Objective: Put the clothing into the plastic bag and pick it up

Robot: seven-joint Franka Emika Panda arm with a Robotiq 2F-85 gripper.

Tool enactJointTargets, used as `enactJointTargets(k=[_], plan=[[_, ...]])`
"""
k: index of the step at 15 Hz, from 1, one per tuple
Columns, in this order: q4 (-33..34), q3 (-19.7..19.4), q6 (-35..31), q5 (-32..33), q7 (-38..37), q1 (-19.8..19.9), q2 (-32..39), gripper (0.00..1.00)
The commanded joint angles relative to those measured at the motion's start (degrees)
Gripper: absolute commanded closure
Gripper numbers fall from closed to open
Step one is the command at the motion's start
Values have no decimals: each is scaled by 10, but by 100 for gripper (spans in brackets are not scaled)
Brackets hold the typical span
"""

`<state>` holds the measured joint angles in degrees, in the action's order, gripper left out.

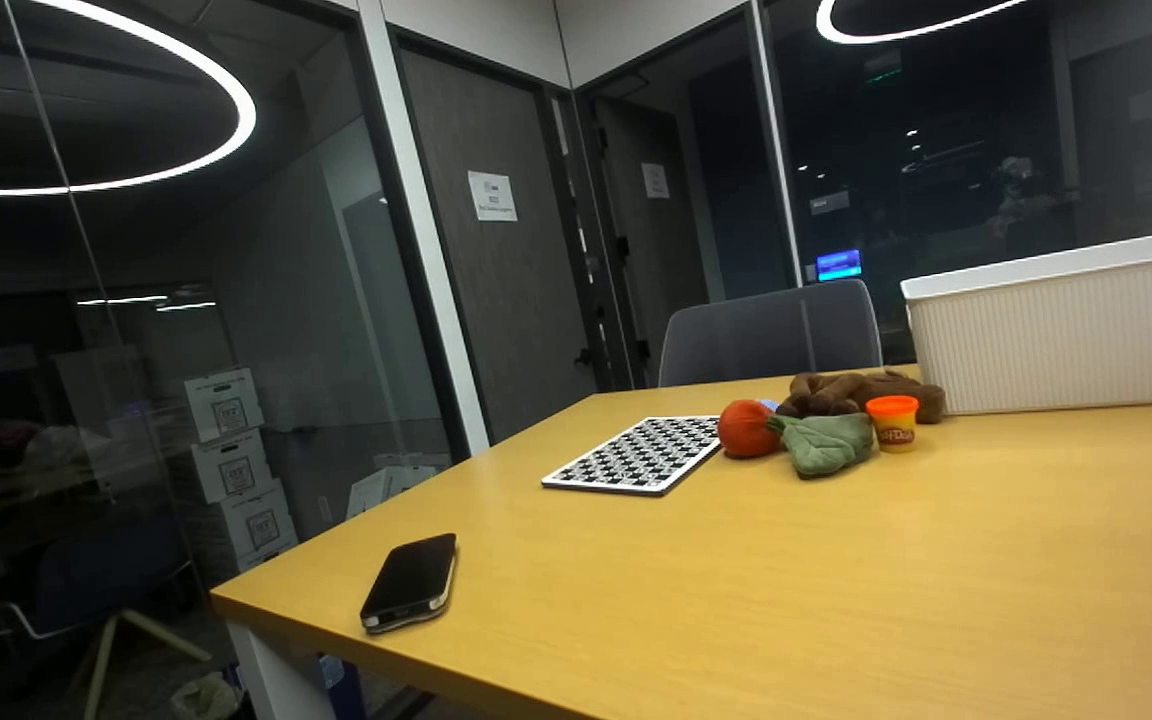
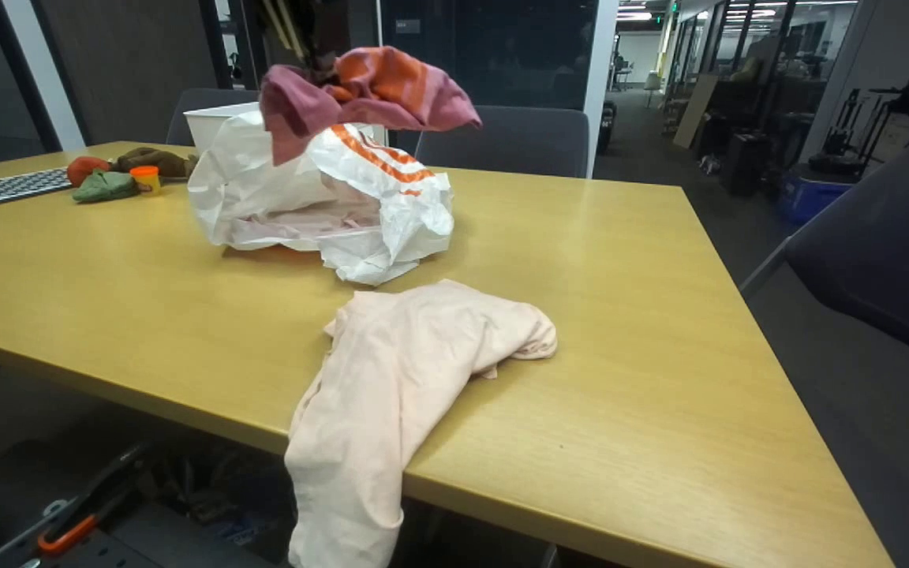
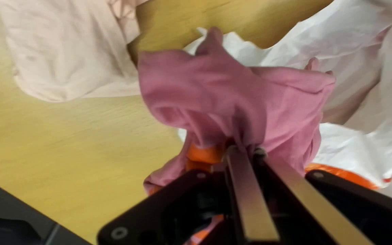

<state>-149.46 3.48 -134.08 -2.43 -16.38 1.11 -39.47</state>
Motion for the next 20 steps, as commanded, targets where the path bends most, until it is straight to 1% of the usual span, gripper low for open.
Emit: enactJointTargets(k=[1,3,5,9,14,16,18,20], plan=[[29,15,21,-45,48,-68,40,96],[41,17,35,-56,78,-95,78,95],[63,12,59,-57,113,-109,123,95],[137,16,132,-43,169,-108,218,95],[220,31,188,-33,212,-109,289,95],[257,32,223,-56,239,-114,321,95],[284,38,232,-60,247,-116,346,96],[300,46,215,-36,227,-113,371,97]])
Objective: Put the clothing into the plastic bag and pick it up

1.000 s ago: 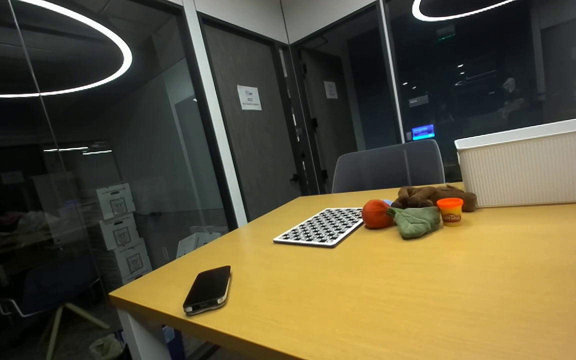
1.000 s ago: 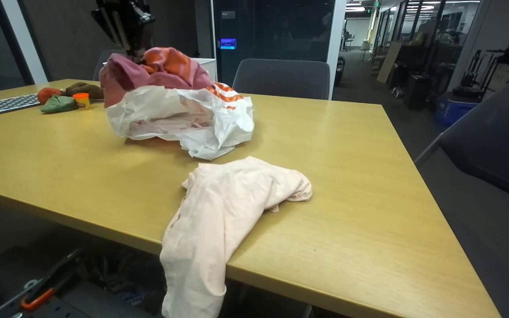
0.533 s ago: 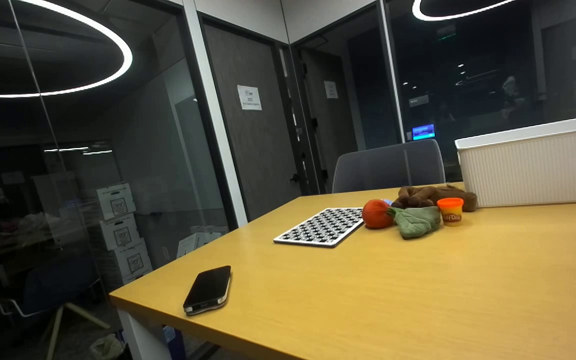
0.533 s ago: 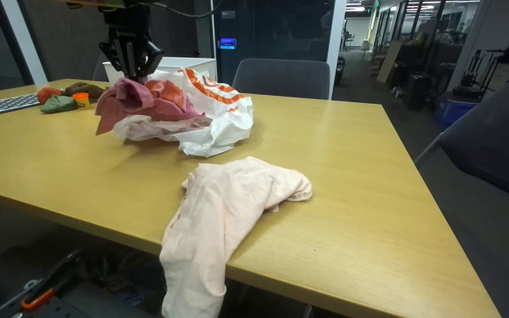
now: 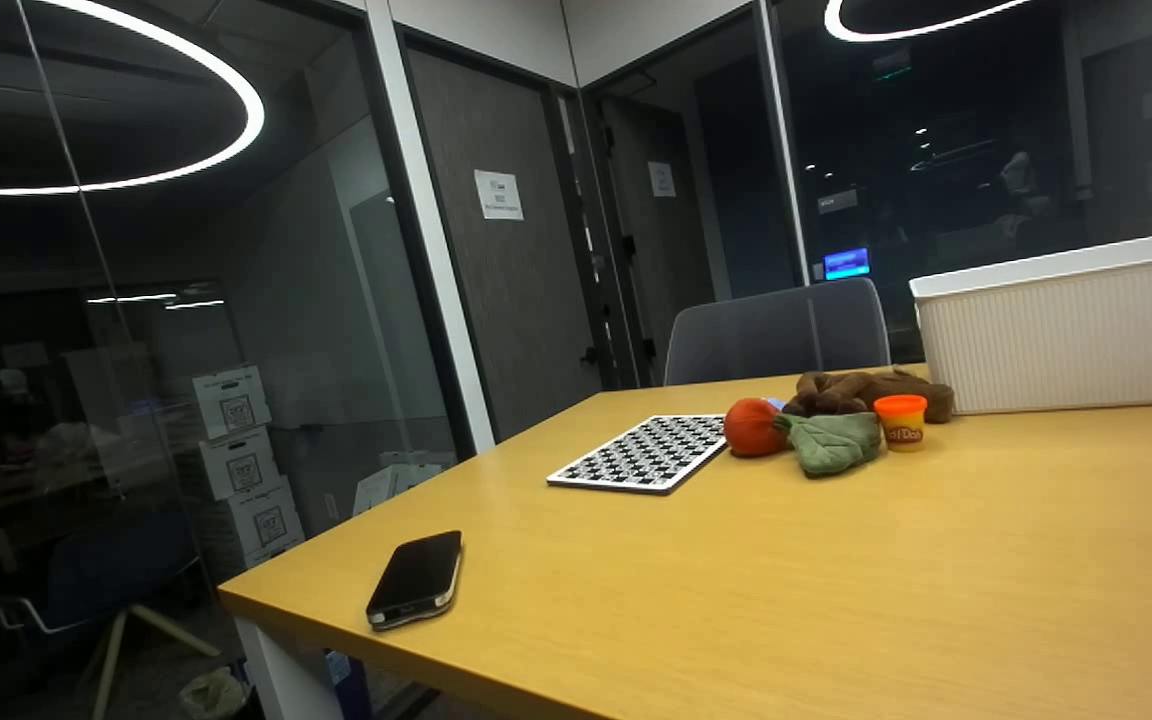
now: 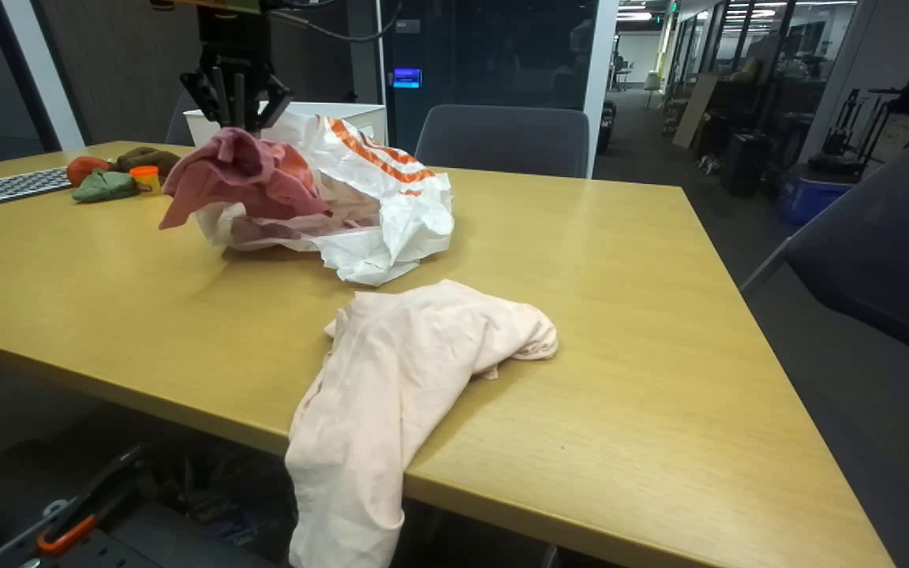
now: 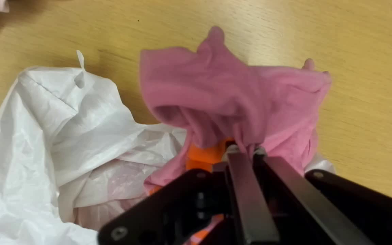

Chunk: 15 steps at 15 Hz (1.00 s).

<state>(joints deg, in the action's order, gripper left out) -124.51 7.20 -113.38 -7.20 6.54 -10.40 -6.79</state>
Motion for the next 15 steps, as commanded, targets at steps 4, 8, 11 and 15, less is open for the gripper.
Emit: enactJointTargets(k=[4,8,11,15], plan=[[95,9,-3,-4,-9,6,103,96],[127,4,-52,-23,-10,17,152,95],[130,3,-107,-47,-13,27,172,95],[120,1,-133,-48,-13,39,177,66]])
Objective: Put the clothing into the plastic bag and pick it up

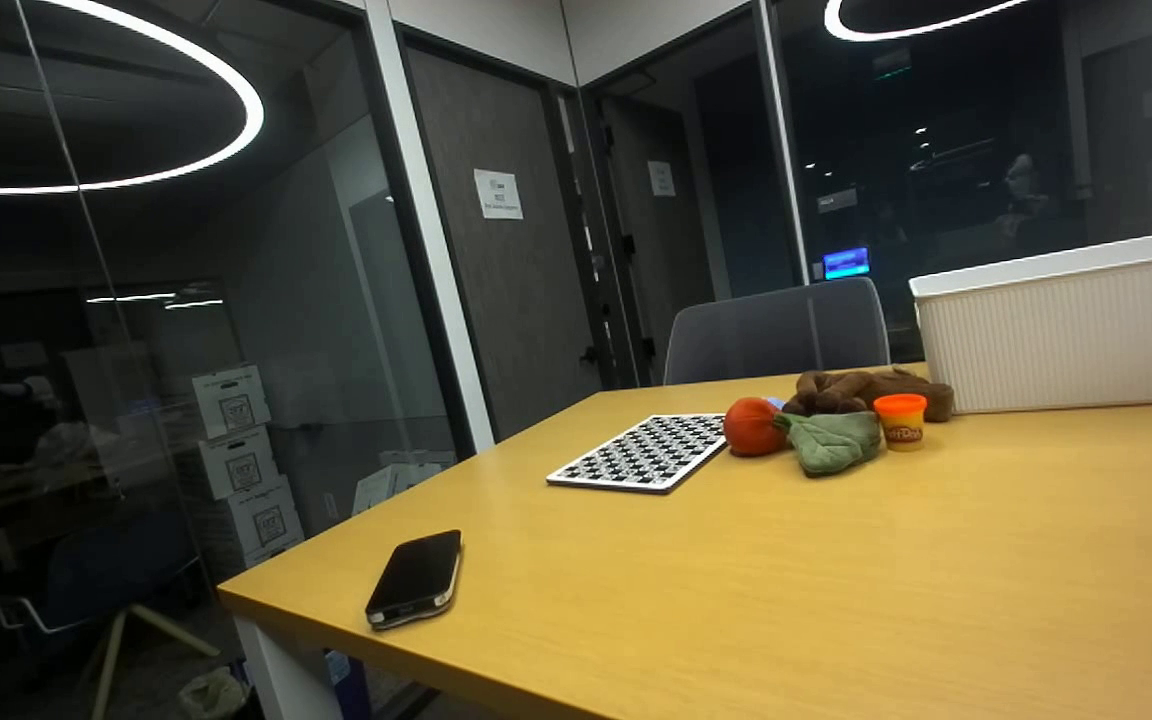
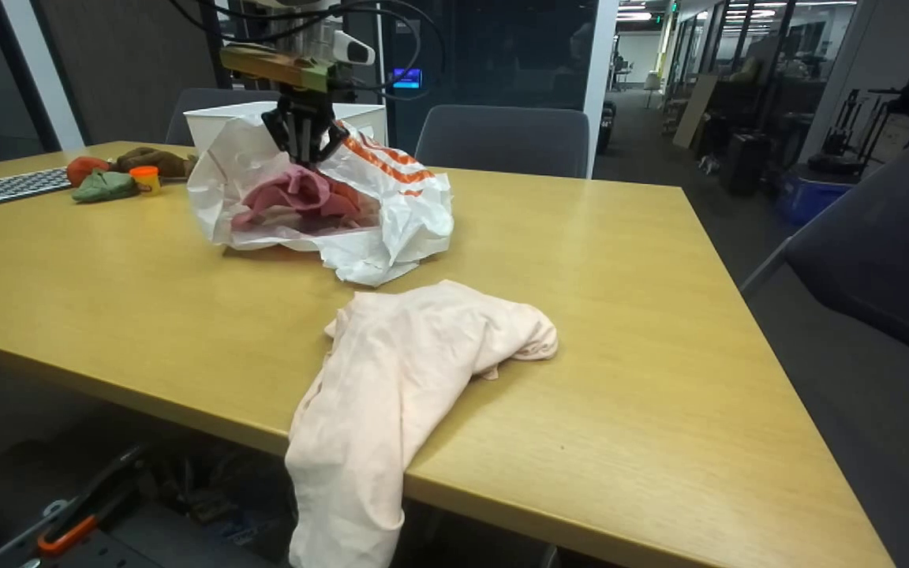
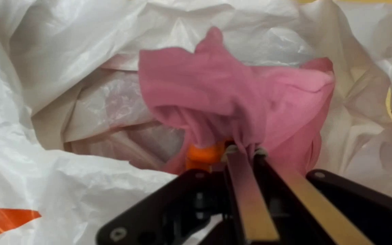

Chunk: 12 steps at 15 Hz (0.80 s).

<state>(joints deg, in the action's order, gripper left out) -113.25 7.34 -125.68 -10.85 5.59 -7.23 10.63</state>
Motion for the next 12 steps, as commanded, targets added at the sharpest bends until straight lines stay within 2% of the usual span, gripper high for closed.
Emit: enactJointTargets(k=[1,6,8,9,12], plan=[[4,0,-7,-12,-2,11,-1,61],[-9,-2,37,-45,14,29,-41,22],[-18,-13,81,-28,-17,34,-69,6],[-28,-22,107,-22,-34,39,-87,1],[-73,-50,148,0,-83,56,-136,0]])
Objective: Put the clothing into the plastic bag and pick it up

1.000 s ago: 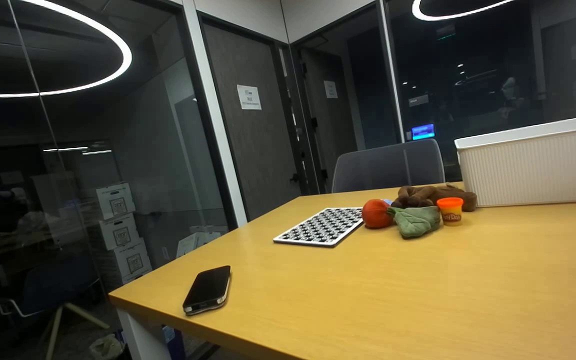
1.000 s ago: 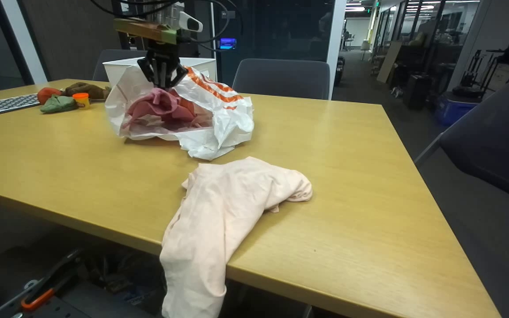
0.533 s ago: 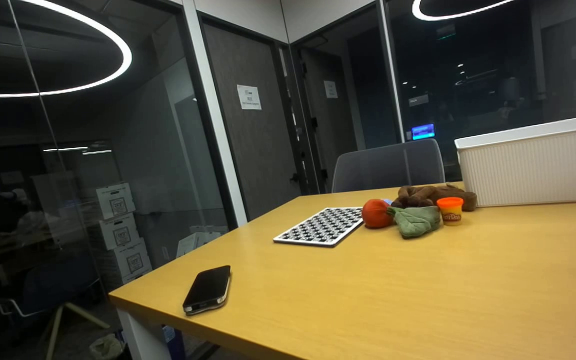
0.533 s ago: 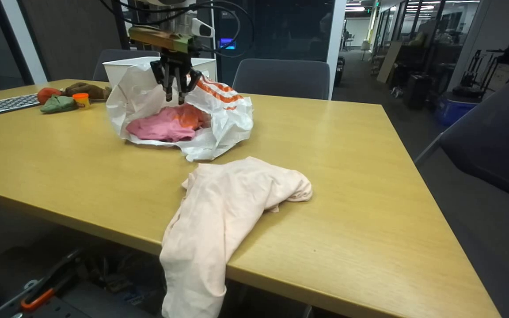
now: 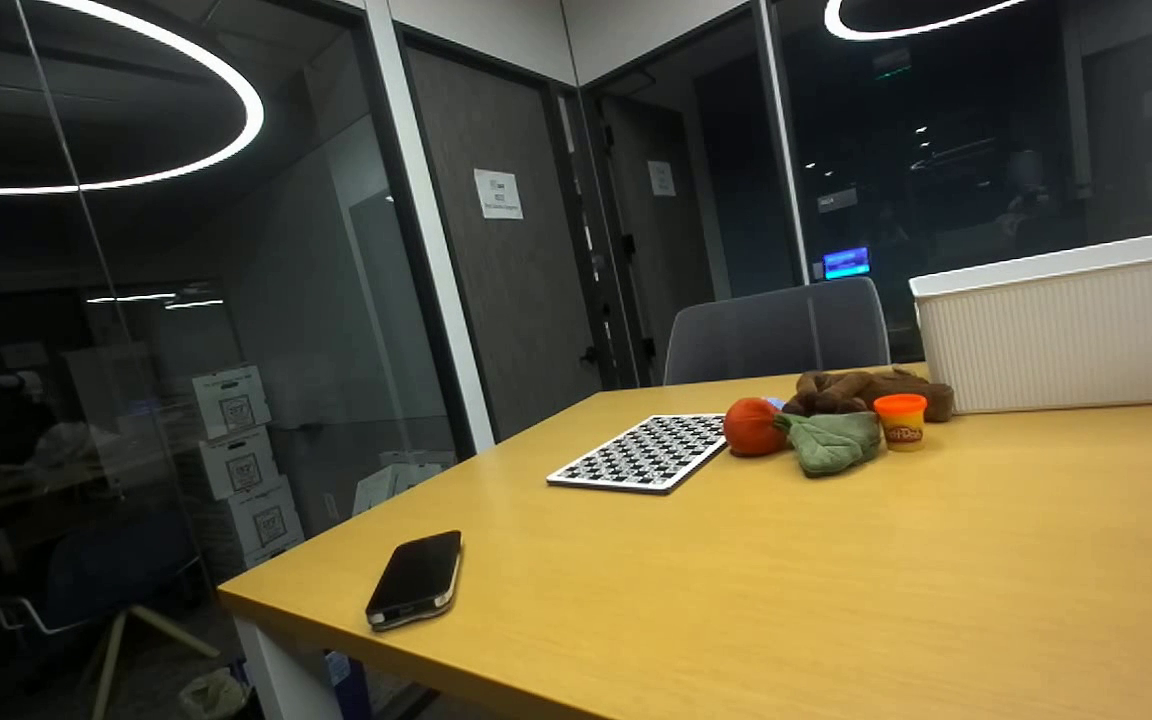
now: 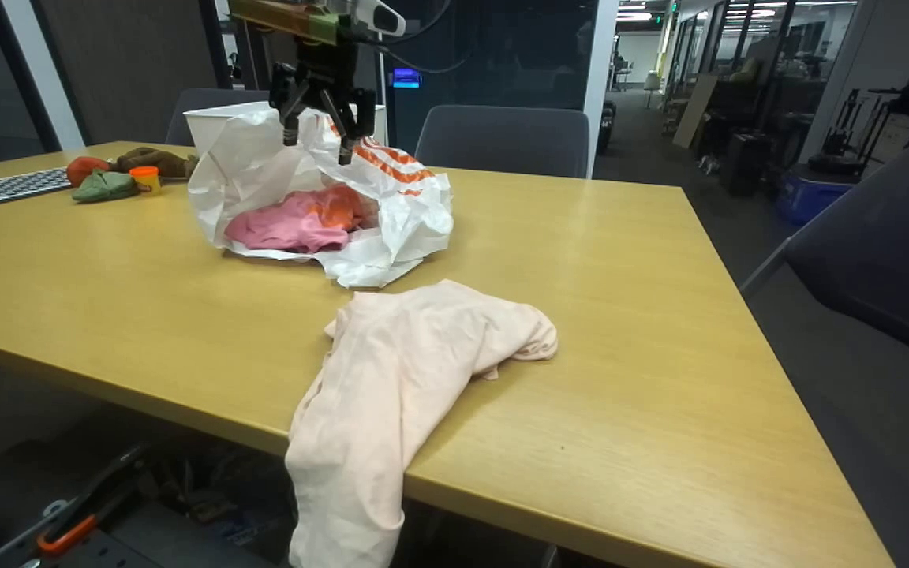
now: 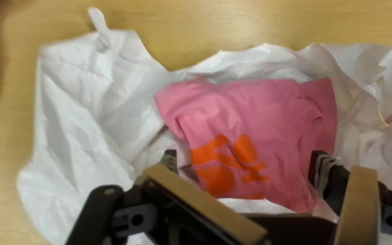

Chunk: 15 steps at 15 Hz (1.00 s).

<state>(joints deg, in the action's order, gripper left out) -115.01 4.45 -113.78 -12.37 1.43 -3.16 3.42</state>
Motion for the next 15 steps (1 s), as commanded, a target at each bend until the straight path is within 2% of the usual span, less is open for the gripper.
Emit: enactJointTargets(k=[1,8,15], plan=[[-78,-30,34,19,-53,22,-82,0],[-258,-80,14,75,-130,82,-194,0],[-366,-99,-123,113,-175,130,-185,0]])
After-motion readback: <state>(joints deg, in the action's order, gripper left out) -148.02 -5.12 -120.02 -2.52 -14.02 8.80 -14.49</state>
